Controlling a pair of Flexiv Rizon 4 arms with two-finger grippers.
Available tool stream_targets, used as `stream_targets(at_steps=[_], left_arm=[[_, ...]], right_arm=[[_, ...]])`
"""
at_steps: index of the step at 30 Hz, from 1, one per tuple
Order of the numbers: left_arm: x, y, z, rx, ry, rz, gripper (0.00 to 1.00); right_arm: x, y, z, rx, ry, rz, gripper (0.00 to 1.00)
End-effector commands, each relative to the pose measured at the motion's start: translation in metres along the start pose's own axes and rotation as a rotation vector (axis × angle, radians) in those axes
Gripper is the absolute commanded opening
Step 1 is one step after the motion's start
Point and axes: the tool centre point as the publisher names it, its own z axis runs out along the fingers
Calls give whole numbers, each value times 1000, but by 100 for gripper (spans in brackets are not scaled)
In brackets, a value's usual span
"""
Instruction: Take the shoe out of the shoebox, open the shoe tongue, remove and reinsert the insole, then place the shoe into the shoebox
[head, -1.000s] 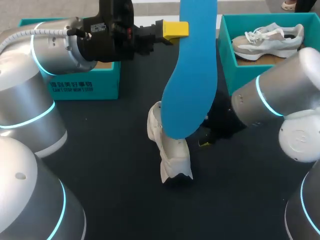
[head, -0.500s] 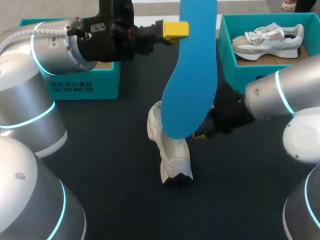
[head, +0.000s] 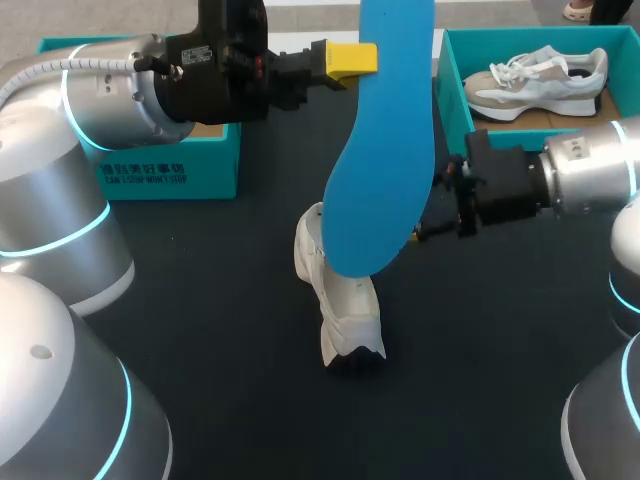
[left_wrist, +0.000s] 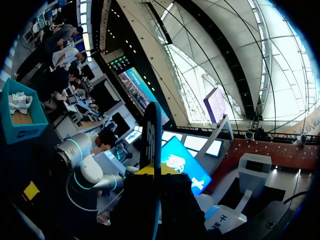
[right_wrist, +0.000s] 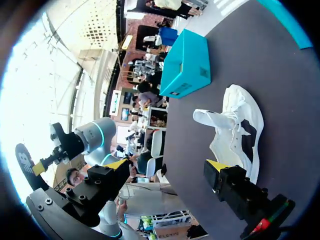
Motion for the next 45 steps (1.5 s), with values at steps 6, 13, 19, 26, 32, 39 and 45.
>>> stream_targets(at_steps=[6,13,19,26,32,39,45], left_arm=[[-1,1,0,-1,0,0,0],[-1,1,0,-1,0,0,0],[-1,1,0,-1,0,0,0],[-1,1,0,-1,0,0,0],[-1,1,0,-1,0,0,0],[-1,1,0,-1,0,0,0],[-4,9,-6,-59,-15,79,0]], right_arm=[[25,4,-23,-38,22,-7,100],[25,5,-24,-40,-23,-8,100],[25,5,-24,-40,-23,-8,100],[25,5,-24,-40,-23,-8,100],[25,5,-24,-40,-23,-8,100],[25,5,-24,-40,-23,-8,100],[25,5,-24,-40,-23,-8,100]])
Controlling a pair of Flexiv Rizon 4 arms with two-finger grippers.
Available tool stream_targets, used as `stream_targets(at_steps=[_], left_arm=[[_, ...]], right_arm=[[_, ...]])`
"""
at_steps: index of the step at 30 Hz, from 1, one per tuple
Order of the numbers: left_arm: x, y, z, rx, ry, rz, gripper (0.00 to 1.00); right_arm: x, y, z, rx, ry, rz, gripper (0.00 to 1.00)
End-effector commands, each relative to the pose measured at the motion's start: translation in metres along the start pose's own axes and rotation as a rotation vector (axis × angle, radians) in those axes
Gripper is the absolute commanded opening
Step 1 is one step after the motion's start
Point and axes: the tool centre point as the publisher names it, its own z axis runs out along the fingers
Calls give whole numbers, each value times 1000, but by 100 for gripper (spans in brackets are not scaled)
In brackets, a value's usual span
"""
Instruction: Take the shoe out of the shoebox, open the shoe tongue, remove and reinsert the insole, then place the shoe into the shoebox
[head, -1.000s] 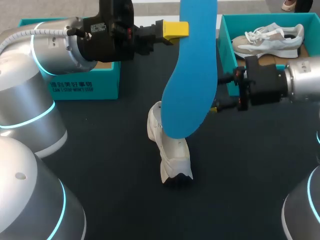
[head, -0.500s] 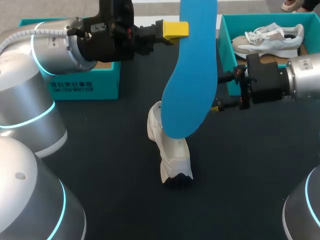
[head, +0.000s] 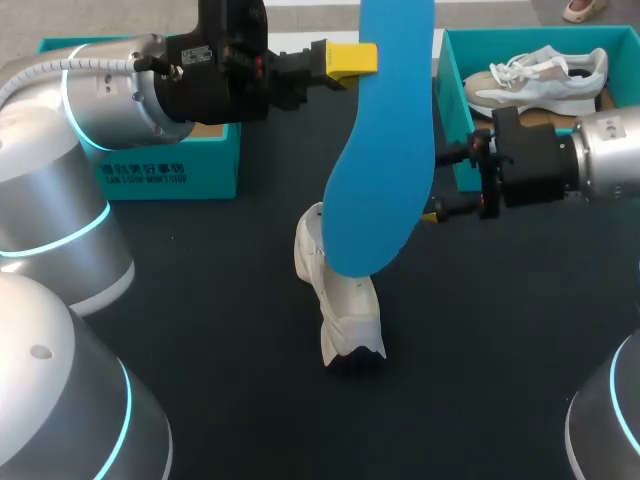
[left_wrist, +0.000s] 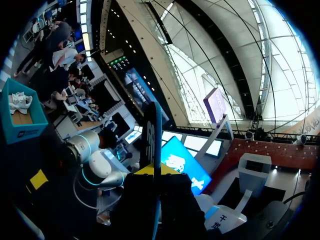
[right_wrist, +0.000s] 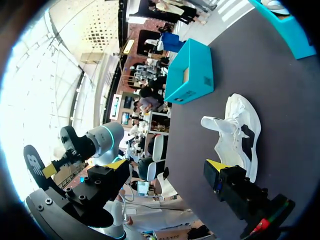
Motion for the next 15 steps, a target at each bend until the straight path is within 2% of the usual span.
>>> stream_targets(at_steps=[1,2,4,8,9,10,15], left_arm=[[-4,12,-10,-63,-18,98,0],[-5,14,-14,-87,-16,161,0],[-6,17,-21,-26,23,178,0],[-21,31,-38,-75,3,397,0],[-27,36,-43,-99,2,519,0],[-30,38,-45,-112,2,553,0],[-47,46,-59,-292,15,981,0]], right_arm=[[0,0,2,-1,0,0,100],[0,0,2,-1,0,0,100],[0,0,2,-1,0,0,100],[0,0,2,-1,0,0,100],[0,0,2,-1,0,0,100],[0,0,2,-1,0,0,100],[0,0,2,-1,0,0,100]])
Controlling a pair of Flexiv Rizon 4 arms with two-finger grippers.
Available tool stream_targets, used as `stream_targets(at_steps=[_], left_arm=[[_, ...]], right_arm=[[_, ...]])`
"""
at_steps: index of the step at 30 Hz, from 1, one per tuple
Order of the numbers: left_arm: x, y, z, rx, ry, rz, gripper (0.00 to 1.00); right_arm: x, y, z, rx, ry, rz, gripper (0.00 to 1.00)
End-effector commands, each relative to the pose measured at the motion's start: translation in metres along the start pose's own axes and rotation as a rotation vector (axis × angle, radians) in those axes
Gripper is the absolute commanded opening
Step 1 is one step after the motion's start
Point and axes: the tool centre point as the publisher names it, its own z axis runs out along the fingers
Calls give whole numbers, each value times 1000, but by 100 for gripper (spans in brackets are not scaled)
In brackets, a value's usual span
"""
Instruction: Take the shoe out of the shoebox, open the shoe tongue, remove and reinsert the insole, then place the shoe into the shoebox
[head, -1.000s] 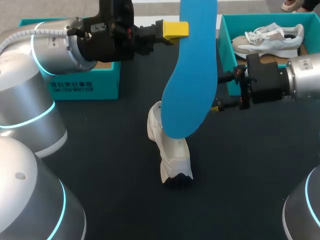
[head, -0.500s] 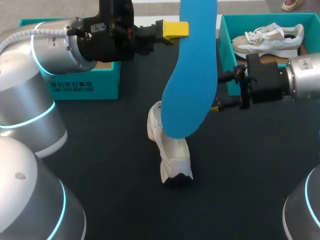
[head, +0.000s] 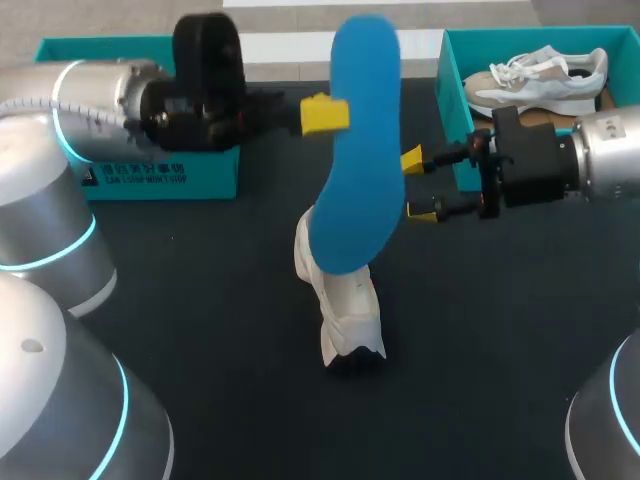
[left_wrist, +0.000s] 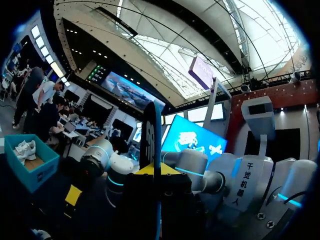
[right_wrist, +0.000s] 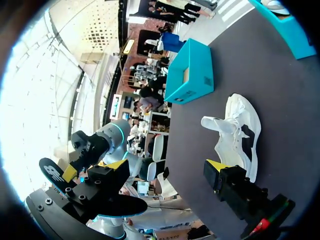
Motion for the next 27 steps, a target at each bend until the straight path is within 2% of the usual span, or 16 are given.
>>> stream_targets(at_steps=[1,3,4,8,27], left_arm=[[-7,14,-18,-194,45,643,0],[-10,15,-24,-187,69,833,0],[-12,17,-26,-207,79,899,0],[-17,22,-34,-173,53,1035,0],[-18,22,-34,-174,43,996,0]], right_arm=[[-1,0,2,-2,0,0,100],[-1,0,2,-2,0,0,100],[-1,0,2,-2,0,0,100],[-1,0,2,-2,0,0,100],[-1,0,2,-2,0,0,100]])
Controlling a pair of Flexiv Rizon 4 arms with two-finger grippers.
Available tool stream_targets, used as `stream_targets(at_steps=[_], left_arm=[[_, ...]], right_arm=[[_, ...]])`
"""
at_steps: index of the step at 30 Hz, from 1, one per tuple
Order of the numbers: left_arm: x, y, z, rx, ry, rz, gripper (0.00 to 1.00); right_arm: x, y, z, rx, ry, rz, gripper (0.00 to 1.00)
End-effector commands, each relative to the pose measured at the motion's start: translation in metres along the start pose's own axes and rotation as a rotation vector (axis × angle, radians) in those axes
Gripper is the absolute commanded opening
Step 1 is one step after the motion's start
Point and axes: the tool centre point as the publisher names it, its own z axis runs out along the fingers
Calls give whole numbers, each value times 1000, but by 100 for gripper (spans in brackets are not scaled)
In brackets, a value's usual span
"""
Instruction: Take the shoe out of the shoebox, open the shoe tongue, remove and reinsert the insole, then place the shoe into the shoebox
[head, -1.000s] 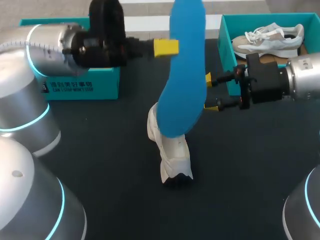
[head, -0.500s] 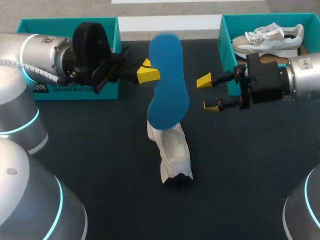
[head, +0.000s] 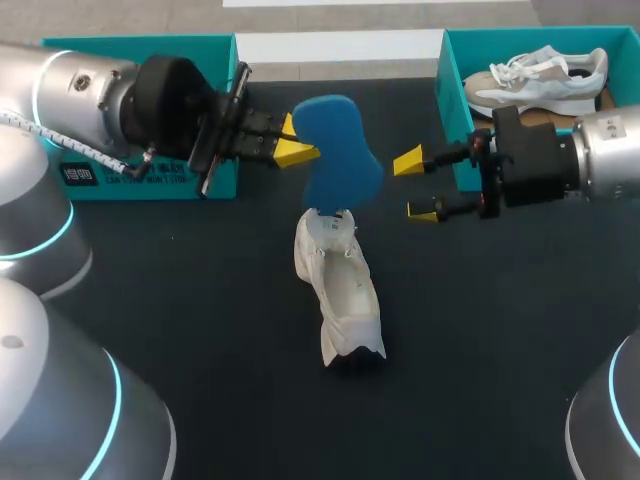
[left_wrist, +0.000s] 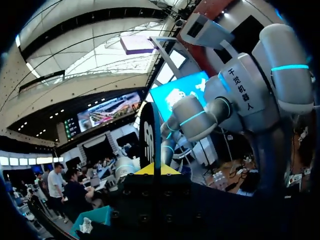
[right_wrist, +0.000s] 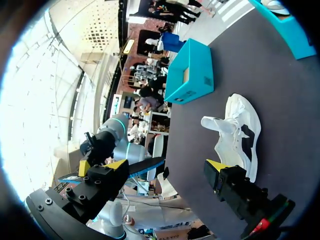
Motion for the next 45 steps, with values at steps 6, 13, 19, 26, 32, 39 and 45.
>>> stream_targets(at_steps=[6,13,19,26,32,39,45], left_arm=[[13,9,-10,-12,16,303,0],[32,37,-24,-54,62,564,0],[40,54,-28,-169,79,825,0],[43,57,-29,-227,39,931,0],[43,57,-29,-227,39,931,0],[48,64,-32,-241,64,966,0],[46,78,-36,-338,200,1111,0]], right_arm=[[-1,0,3,-1,0,0,100],[-1,0,3,-1,0,0,100],[-1,0,3,-1,0,0,100],[-1,0,3,-1,0,0,100],[-1,0,3,-1,0,0,100],[2,1,3,-3,21,-5,100],[18,3,17,40,71,-18,100]])
